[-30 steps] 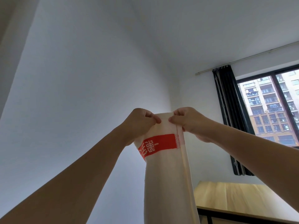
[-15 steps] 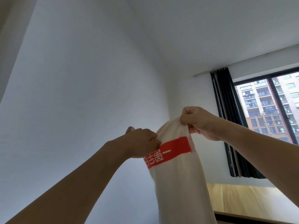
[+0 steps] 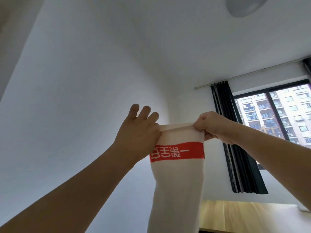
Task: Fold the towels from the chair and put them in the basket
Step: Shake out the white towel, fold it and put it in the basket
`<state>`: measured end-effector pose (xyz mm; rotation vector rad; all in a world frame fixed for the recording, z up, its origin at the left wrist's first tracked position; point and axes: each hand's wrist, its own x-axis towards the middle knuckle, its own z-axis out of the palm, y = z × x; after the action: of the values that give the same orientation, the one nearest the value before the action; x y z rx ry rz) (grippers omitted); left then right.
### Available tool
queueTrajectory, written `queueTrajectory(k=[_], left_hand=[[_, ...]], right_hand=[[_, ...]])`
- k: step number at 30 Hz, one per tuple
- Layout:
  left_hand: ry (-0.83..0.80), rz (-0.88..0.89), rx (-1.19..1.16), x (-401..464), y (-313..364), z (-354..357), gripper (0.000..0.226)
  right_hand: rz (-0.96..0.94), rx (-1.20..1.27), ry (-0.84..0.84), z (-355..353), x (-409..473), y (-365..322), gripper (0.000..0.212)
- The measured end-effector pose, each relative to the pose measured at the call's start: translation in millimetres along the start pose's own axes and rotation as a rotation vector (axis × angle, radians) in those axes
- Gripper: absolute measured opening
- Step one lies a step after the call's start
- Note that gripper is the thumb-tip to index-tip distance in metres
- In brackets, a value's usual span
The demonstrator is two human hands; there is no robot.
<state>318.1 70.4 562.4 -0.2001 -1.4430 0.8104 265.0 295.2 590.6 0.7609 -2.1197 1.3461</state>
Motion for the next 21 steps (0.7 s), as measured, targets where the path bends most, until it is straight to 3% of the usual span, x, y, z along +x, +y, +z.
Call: queueTrajectory(k=[7,9,14,21], left_hand=[[-0.302,-0.2,0.052,14.8,-13.9,-35.2,0.023],[-0.259,-0.267,0.077,19.6,-21.5,-40.1,0.017],[-0.19,-0.367,0.046,39.6,-38.5,-52.7,0.029],[-0.206,-0.477,-0.262,65.8,-55.8,-51.8,0.031]], right_hand=[[-0.134,0.214,-0.08,-7.1,-9.3,-26.7,0.006],[-0.155,0.302,-0.131,-8.5,-12.9,-40.4,0.006],[-0.195,0.373,-0.165,-20.3,-17.7,-71.2,0.018],[-0.171,0.127,-0.162,-41.9,-21.6,-85.4,0.022]])
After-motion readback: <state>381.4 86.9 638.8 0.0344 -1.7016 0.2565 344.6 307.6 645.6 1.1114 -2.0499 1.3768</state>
